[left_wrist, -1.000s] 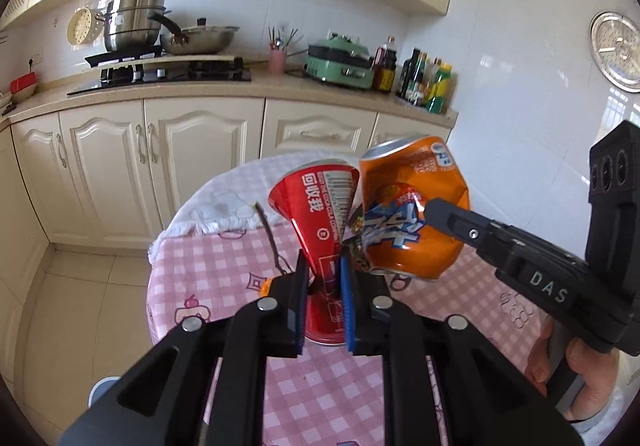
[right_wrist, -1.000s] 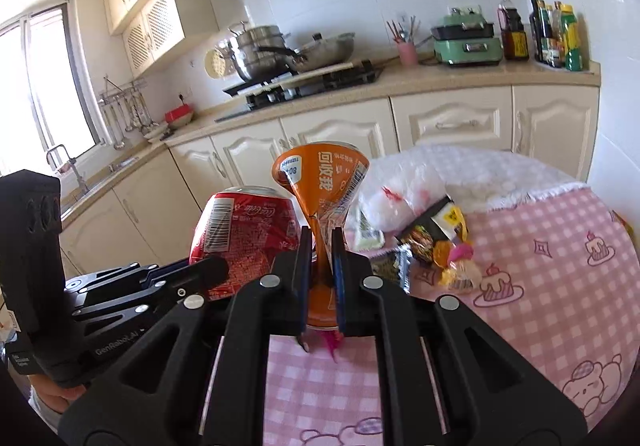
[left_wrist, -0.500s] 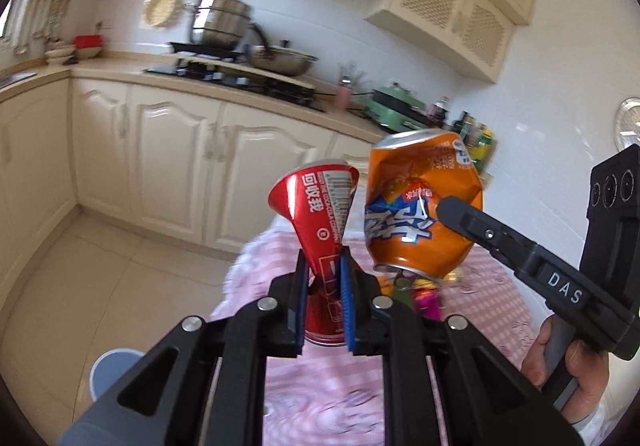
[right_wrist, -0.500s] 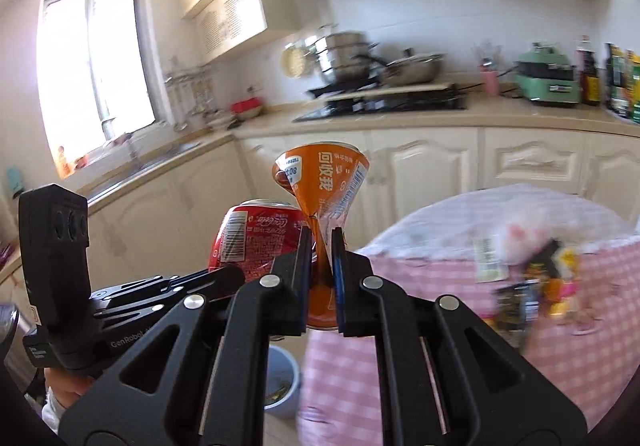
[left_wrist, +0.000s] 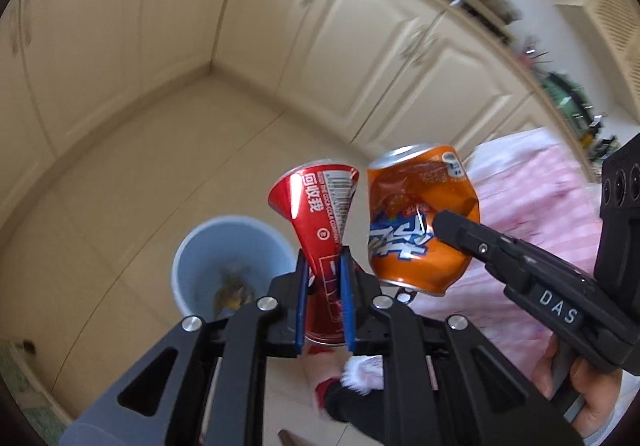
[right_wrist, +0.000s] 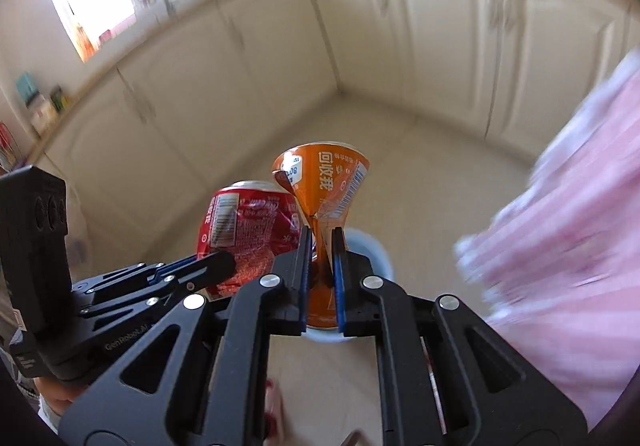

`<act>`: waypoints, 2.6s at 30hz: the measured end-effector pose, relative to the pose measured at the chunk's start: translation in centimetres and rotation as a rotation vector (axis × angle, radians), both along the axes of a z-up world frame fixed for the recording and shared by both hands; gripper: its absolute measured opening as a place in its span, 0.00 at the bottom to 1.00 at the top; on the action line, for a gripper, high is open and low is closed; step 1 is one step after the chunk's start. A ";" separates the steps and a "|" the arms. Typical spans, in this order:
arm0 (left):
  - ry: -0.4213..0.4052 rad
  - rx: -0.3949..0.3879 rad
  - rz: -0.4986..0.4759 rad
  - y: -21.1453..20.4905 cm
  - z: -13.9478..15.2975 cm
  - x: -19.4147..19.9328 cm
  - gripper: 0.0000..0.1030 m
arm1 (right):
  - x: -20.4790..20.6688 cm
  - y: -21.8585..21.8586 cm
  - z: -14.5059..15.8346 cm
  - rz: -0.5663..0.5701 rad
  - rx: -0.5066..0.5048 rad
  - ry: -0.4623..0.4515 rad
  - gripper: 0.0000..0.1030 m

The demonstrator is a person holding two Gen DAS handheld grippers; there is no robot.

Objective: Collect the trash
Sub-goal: 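Carry both cans over the blue bin and open both tools to drop them, then grasp the orange flower stem with the left tool while the right tool grasps a pink candy wrapper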

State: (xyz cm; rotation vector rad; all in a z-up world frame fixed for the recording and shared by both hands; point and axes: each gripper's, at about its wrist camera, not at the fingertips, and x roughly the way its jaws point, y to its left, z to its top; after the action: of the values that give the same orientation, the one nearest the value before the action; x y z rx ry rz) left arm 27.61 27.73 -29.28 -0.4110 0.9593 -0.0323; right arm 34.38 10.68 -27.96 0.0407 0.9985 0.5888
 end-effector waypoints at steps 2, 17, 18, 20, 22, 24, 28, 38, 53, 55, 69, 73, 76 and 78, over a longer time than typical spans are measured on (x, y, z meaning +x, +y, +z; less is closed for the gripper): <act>0.062 0.000 0.025 1.3 -3.4 0.9 0.13 | 1.3 2.1 -4.4 0.013 -0.038 0.072 0.10; 0.213 -0.048 0.105 5.7 -13.8 5.3 0.46 | 6.1 6.8 -16.7 -0.016 -0.125 0.269 0.10; 0.222 -0.046 0.109 5.7 -13.9 5.4 0.47 | 6.1 6.7 -16.8 -0.015 -0.124 0.271 0.10; 0.226 -0.040 0.116 5.6 -14.1 5.3 0.48 | 5.8 6.7 -17.0 -0.015 -0.123 0.276 0.10; 0.239 -0.022 0.131 5.8 -14.2 5.0 0.48 | 5.8 6.6 -17.4 -0.017 -0.122 0.279 0.10; 0.246 -0.024 0.140 5.9 -14.3 5.0 0.48 | 5.7 6.7 -17.4 -0.015 -0.125 0.278 0.10; 0.257 -0.021 0.154 6.3 -14.4 4.8 0.49 | 5.7 7.0 -17.3 -0.014 -0.123 0.273 0.10; 0.258 -0.017 0.176 6.4 -14.3 4.5 0.53 | 5.6 7.4 -16.9 -0.031 -0.116 0.259 0.16; 0.205 -0.006 0.186 5.6 -11.5 2.2 0.54 | 2.8 5.0 -9.8 -0.023 -0.170 0.100 0.39; 0.167 -0.002 0.182 4.9 -9.5 1.3 0.54 | 1.9 4.1 -7.1 -0.027 -0.171 0.043 0.40; -0.263 0.031 -0.086 -10.1 12.0 -4.4 0.66 | -10.1 -12.9 15.7 -0.237 -0.100 -0.433 0.49; -0.315 0.044 -0.210 -16.4 15.6 -4.7 0.67 | -14.0 -19.9 18.8 -0.347 -0.103 -0.518 0.53; -0.327 0.031 -0.310 -21.4 17.1 -4.4 0.67 | -15.8 -25.6 19.4 -0.441 -0.117 -0.529 0.54; -0.331 0.022 -0.377 -24.6 17.6 -3.9 0.67 | -15.9 -28.8 19.1 -0.502 -0.147 -0.515 0.57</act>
State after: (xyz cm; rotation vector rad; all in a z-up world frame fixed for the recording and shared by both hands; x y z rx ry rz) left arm 23.68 3.16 -11.69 -0.1910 0.6969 -0.4198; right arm 18.52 -18.16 -8.84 0.0070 0.4950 0.0507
